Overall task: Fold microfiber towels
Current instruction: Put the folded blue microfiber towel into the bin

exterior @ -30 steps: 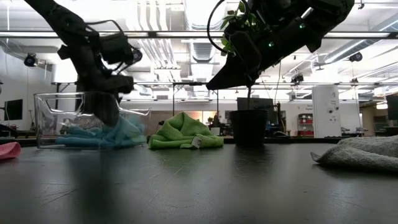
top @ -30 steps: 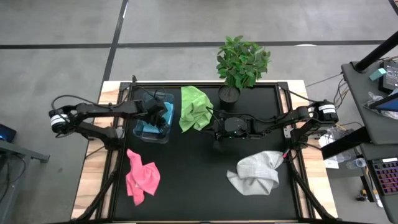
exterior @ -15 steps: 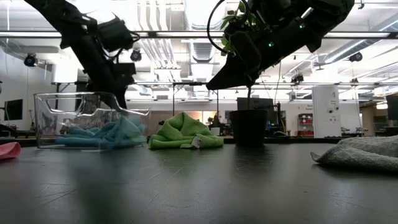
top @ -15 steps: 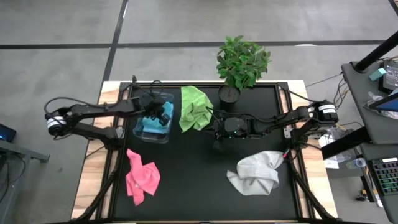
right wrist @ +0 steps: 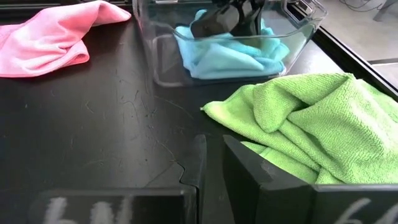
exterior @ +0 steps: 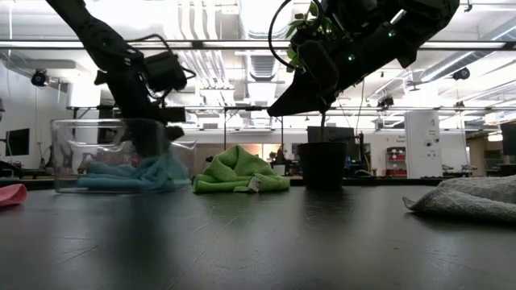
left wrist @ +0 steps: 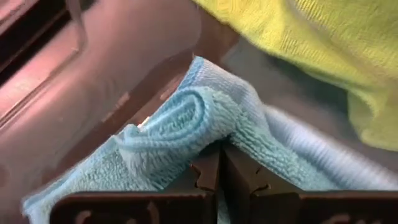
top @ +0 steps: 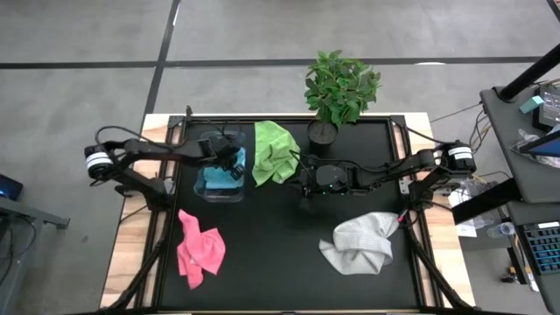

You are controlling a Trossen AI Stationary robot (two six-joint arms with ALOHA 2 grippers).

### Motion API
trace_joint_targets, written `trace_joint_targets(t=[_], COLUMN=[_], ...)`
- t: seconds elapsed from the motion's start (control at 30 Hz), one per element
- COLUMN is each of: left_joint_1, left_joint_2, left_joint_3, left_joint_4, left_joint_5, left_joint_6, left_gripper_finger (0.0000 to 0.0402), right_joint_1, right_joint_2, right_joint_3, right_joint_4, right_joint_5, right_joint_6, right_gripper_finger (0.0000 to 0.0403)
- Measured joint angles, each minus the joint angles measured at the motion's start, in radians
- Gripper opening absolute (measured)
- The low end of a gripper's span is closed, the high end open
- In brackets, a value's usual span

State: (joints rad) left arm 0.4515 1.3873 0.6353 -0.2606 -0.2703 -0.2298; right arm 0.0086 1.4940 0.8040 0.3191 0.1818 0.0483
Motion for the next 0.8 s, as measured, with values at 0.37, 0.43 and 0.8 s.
trace_joint_targets(t=[0.37, 0.43, 0.8], left_joint_1=[-0.001, -0.002, -0.003], left_joint_2=[-0.042, -0.079, -0.281], left_joint_3=[0.02, 0.034, -0.005], left_joint_4=[-0.037, -0.07, -0.141], left_joint_5=[0.012, 0.021, 0.347], left_joint_6=[0.0, 0.001, 0.08], left_gripper_finger=[0.0, 0.0, 0.0], right_joint_1=[0.0, 0.0, 0.0], right_joint_2=[0.0, 0.0, 0.0], right_joint_3=[0.0, 0.0, 0.0], right_joint_4=[0.0, 0.0, 0.0], right_joint_5=[0.0, 0.0, 0.0], right_joint_6=[0.001, 0.001, 0.003], right_gripper_finger=[0.0044, 0.0044, 0.0044])
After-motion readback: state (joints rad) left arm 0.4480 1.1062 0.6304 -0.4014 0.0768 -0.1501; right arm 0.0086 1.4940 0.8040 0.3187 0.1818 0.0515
